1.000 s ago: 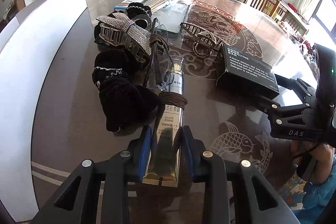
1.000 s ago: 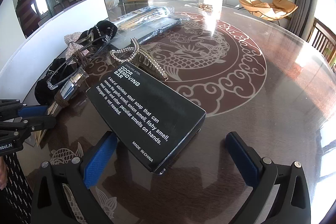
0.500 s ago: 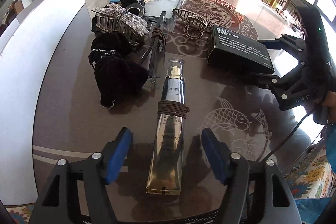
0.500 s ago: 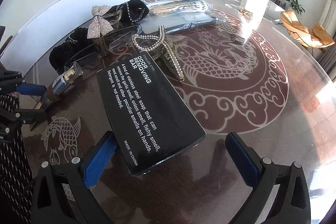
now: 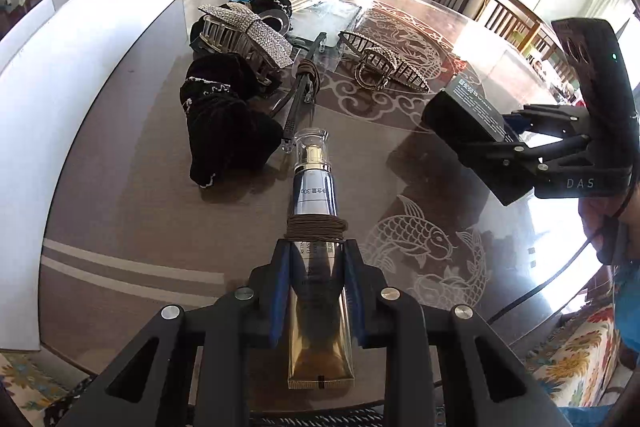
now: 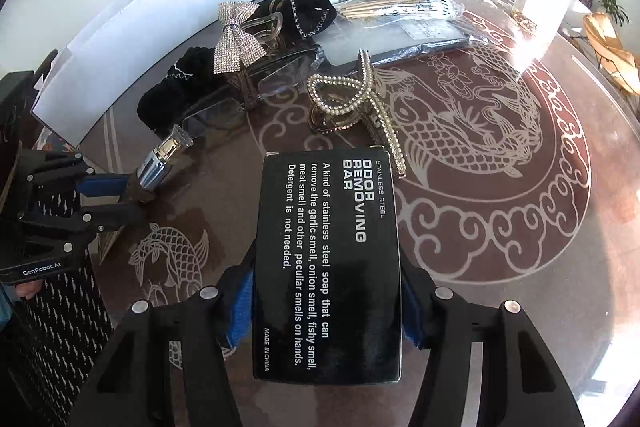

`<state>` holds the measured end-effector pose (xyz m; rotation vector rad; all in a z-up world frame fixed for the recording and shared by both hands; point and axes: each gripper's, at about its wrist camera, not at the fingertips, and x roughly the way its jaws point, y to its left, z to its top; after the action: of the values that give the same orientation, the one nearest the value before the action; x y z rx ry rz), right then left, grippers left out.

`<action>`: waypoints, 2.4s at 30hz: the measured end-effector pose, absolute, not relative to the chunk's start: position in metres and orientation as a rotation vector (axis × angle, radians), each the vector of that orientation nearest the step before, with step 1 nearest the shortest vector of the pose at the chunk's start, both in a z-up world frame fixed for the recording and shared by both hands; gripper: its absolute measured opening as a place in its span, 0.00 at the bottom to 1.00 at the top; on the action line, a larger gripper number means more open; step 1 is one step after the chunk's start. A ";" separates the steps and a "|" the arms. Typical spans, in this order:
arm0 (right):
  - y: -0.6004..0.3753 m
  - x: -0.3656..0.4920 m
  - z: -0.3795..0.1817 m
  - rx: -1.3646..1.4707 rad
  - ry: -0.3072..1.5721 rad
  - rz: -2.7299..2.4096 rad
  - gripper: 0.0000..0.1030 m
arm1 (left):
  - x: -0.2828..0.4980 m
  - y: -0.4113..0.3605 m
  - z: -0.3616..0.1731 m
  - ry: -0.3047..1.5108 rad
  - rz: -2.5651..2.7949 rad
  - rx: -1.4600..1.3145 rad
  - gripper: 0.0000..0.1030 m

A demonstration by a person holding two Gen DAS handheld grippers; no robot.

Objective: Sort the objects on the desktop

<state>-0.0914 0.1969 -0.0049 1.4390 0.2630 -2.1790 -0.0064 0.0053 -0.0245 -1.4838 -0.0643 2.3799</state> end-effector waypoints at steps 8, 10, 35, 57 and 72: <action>0.233 -0.053 0.006 1.454 -0.023 -2.269 0.57 | 0.012 -0.006 0.000 -0.241 2.461 -1.317 0.25; 0.228 -0.050 0.008 1.445 -0.015 -2.259 0.57 | 0.017 -0.013 0.009 -0.255 2.486 -1.291 0.25; -0.188 -0.186 0.108 1.066 0.136 -1.966 0.58 | -0.079 -0.302 0.052 -0.479 2.950 -1.547 0.25; -0.052 -0.160 0.166 0.874 -0.056 -2.055 0.96 | -0.039 -0.209 0.122 -0.445 2.868 -1.289 0.76; 0.195 -0.076 0.012 1.361 0.237 -2.445 1.00 | -0.046 -0.043 -0.013 -0.290 2.620 -1.567 0.95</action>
<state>-0.0760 0.1951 0.0125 1.3608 0.2374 -2.4453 -0.0458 -0.0433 -0.0128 -1.5675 -0.2895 2.6203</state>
